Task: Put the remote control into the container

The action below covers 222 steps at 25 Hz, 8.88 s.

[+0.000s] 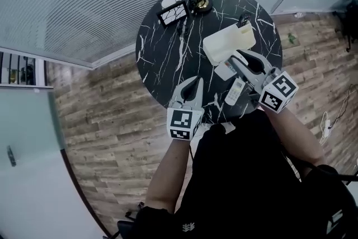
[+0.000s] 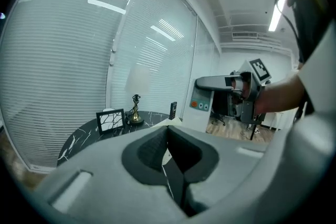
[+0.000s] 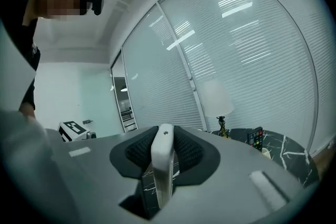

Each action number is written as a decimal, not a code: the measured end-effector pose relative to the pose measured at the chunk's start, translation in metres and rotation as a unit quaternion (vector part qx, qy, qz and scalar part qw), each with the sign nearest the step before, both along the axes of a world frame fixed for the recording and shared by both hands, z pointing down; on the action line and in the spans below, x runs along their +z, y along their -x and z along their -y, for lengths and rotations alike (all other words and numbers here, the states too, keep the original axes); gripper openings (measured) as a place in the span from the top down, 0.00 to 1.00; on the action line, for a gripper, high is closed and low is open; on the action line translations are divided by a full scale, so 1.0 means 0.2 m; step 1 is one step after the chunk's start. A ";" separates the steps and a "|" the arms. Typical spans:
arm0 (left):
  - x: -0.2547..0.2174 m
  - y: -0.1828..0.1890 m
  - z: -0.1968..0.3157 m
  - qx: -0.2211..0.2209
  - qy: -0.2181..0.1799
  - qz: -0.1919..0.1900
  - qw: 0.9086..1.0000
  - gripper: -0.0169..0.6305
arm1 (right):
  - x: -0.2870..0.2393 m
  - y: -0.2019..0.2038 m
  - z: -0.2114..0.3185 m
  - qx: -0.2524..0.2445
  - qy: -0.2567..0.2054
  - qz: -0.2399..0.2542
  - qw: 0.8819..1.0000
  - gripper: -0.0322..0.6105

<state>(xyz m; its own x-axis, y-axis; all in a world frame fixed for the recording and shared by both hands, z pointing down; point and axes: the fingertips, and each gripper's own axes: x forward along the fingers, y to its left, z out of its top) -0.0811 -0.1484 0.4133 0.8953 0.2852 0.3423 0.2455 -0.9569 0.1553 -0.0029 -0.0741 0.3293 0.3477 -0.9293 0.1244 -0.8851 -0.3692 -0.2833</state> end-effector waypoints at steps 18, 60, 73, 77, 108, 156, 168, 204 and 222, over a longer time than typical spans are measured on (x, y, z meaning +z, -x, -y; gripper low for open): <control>-0.26 -0.16 0.02 -0.069 -0.045 -0.040 0.996 0.97 | -0.21 -0.23 -0.25 0.012 -0.009 -0.044 0.999 0.80; -0.63 -0.55 -0.66 -0.380 -0.119 -0.029 0.917 0.97 | -0.19 -0.95 -0.60 -0.303 -0.025 -0.018 0.953 0.80; -0.58 -0.63 -0.70 -0.311 -0.088 -0.058 0.945 0.97 | -0.27 -0.90 -0.75 -0.247 -0.004 -0.051 0.968 0.80; -0.65 -0.64 -0.69 -0.298 -0.095 -0.072 0.947 0.97 | -0.32 -0.89 -0.73 -0.244 -0.013 -0.044 0.969 0.80; -0.58 -0.78 -0.59 -0.567 -0.122 -0.003 0.815 0.97 | -0.08 -1.07 -0.30 -0.543 -0.005 -0.056 0.838 0.80; -0.20 -0.55 -0.70 -0.672 -0.111 -0.003 0.733 0.97 | 0.48 -0.95 -0.31 -0.579 0.012 -0.130 0.805 0.80; -0.15 -0.52 -0.70 -0.675 -0.100 -0.001 0.731 0.97 | 0.49 -0.89 -0.33 -0.578 0.003 -0.179 0.796 0.80; -0.13 -0.47 -0.72 -0.681 -0.094 0.004 0.726 0.97 | 0.61 -0.87 -0.37 -0.566 0.031 -0.184 0.803 0.74; -0.41 -0.46 -0.67 -0.676 -0.118 -0.016 0.727 0.97 | 0.26 -0.85 -0.26 -0.555 -0.030 -0.198 0.807 0.73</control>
<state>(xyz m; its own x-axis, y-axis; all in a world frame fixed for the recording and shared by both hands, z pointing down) 0.0113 -0.0136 0.3318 0.3117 -0.9263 0.2116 -0.9445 -0.3263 -0.0374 0.1675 -0.0216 0.3804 -0.7025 -0.6957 0.1501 -0.6865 0.7180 0.1152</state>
